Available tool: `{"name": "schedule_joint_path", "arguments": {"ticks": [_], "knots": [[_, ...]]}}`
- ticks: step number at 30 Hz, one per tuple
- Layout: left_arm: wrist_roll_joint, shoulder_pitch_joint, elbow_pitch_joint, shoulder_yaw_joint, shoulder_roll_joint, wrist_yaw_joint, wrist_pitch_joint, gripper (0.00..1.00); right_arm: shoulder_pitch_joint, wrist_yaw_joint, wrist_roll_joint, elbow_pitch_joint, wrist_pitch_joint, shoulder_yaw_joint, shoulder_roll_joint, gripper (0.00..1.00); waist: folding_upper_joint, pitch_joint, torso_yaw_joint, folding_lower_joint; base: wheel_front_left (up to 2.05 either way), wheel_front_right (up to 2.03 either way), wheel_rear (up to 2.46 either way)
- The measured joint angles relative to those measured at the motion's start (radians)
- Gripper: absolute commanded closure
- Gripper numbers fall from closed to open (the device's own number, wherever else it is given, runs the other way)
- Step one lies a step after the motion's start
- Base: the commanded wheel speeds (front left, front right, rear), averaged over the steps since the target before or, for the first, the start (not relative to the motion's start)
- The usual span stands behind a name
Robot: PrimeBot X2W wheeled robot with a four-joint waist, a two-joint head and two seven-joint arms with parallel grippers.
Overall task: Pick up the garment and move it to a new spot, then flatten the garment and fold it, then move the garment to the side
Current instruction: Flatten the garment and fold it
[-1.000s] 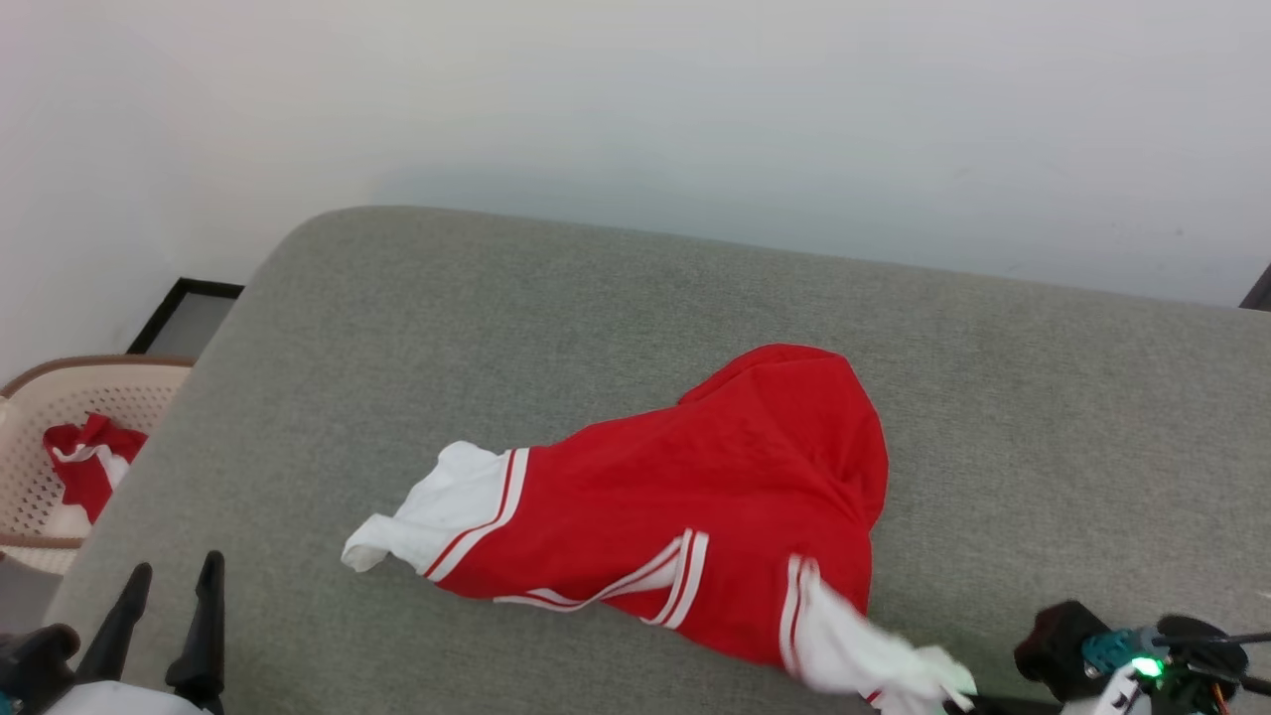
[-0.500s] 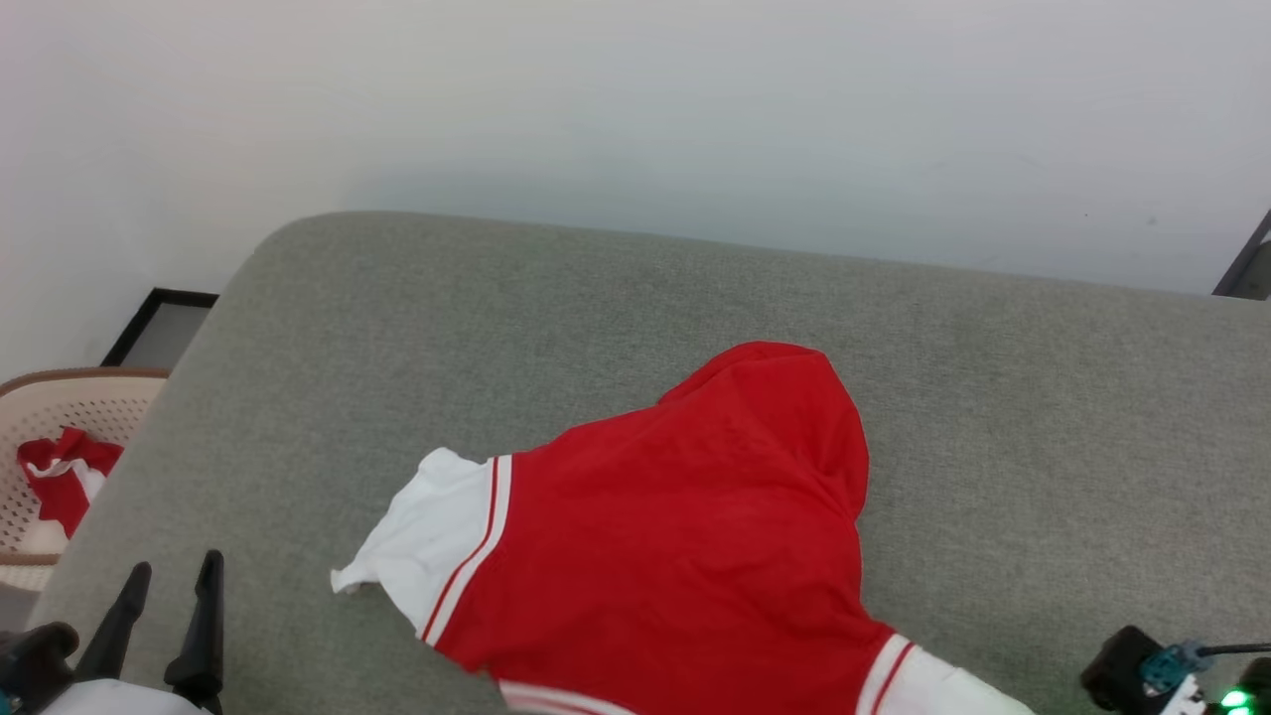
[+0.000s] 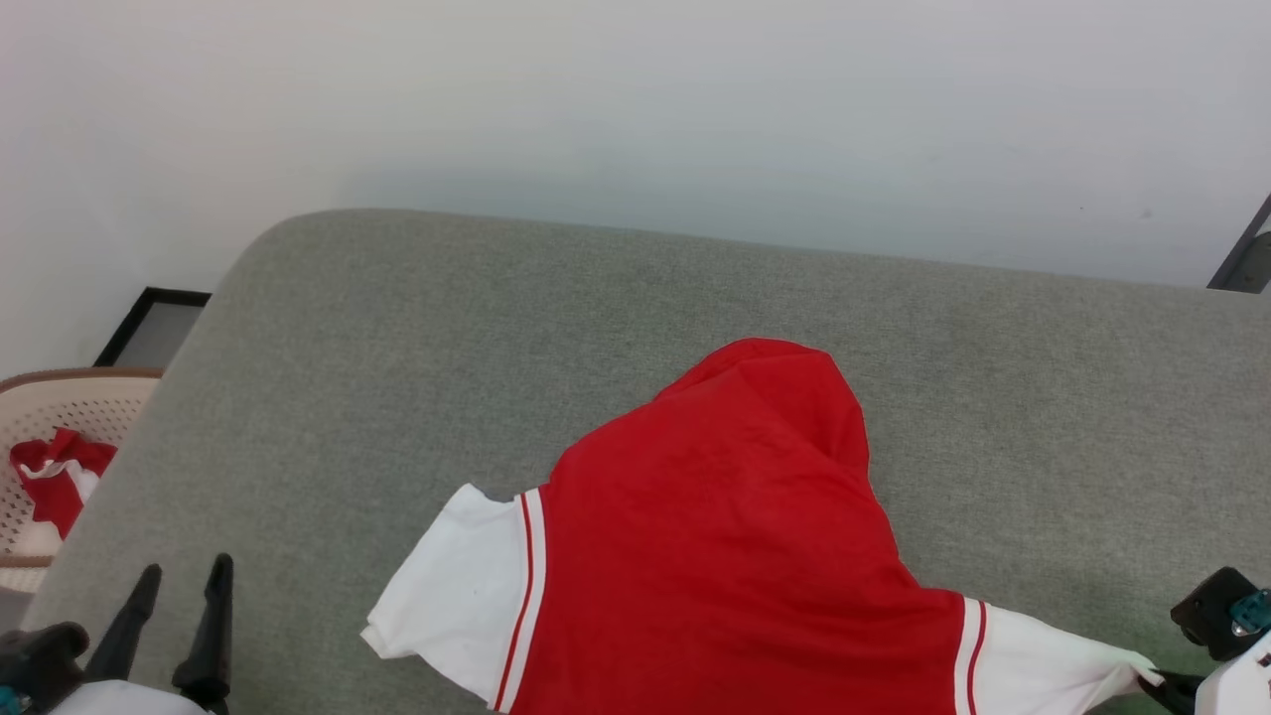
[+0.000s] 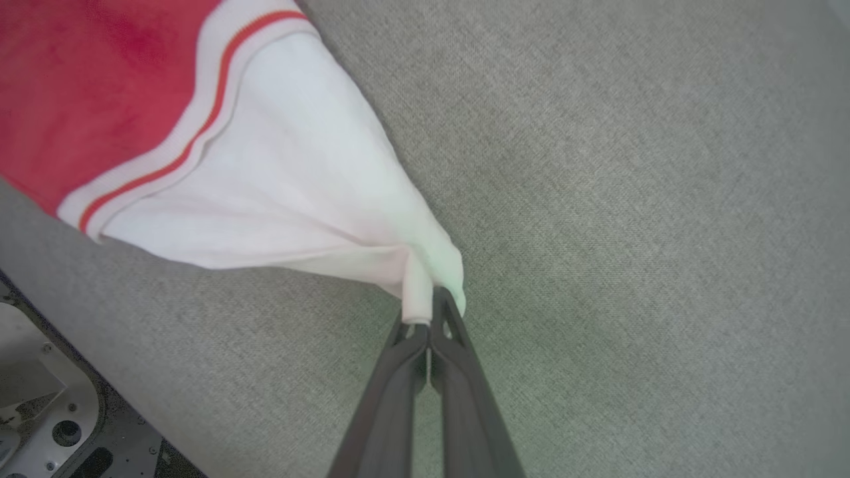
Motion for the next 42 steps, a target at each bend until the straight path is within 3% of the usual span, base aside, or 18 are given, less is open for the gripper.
{"name": "schedule_joint_path", "arguments": {"ticks": [1, 3, 4, 15, 20, 25, 33, 42], "knots": [[-0.001, 0.0, 0.002, -0.005, 0.001, 0.0, 0.0, 0.0, 0.002, 0.0, 0.001, 0.007, 0.0, -0.004, 0.007, 1.0, 0.0, -0.001, 0.0, 0.0001, 0.0, 0.0, 0.0], [-0.005, 0.0, 0.006, -0.017, 0.005, 0.0, 0.007, 0.0, 0.012, 0.0, 0.007, 0.023, 0.002, -0.016, 0.021, 0.46, 0.0, -0.003, -0.001, 0.0, 0.0, 0.0, 0.0], [-0.008, 0.0, 0.006, -0.022, 0.008, 0.0, 0.009, 0.0, 0.012, 0.0, 0.006, 0.03, -0.005, -0.025, 0.028, 0.0, 0.0, -0.005, -0.001, 0.0, 0.0, 0.0, 0.0], [-0.039, -0.024, -0.03, -0.065, 0.065, 0.0, 0.073, 0.0, 0.055, 0.0, 0.016, -0.012, 0.032, -0.132, 0.066, 0.0, 0.0, -0.018, -0.031, 0.0, 0.0, 0.0, 0.0], [-0.078, -0.032, -0.061, -0.092, 0.089, 0.0, 0.143, 0.0, 0.08, 0.0, -0.002, -0.058, -0.008, -0.243, 0.087, 0.0, 0.0, -0.02, -0.054, 0.0, 0.0, 0.0, 0.0], [-0.103, -0.06, -0.08, -0.122, 0.123, 0.0, 0.238, 0.0, 0.121, 0.0, -0.08, -0.077, -0.084, -0.391, 0.186, 0.0, 0.0, -0.017, -0.079, 0.0, 0.0, 0.0, 0.0], [-0.17, -0.153, -0.07, -0.184, 0.164, 0.0, 0.467, 0.0, 0.171, 0.0, -0.257, -0.096, -0.193, -0.628, 0.423, 0.0, 0.0, 0.003, -0.114, 0.0, 0.0, 0.0, 0.0], [-0.212, -0.275, 0.01, -0.273, 0.186, 0.005, 0.756, 0.0, 0.189, 0.0, -0.363, -0.129, -0.204, -0.729, 0.554, 0.0, 0.0, 0.028, -0.13, 0.0001, 0.0, 0.0, 0.0]]}}
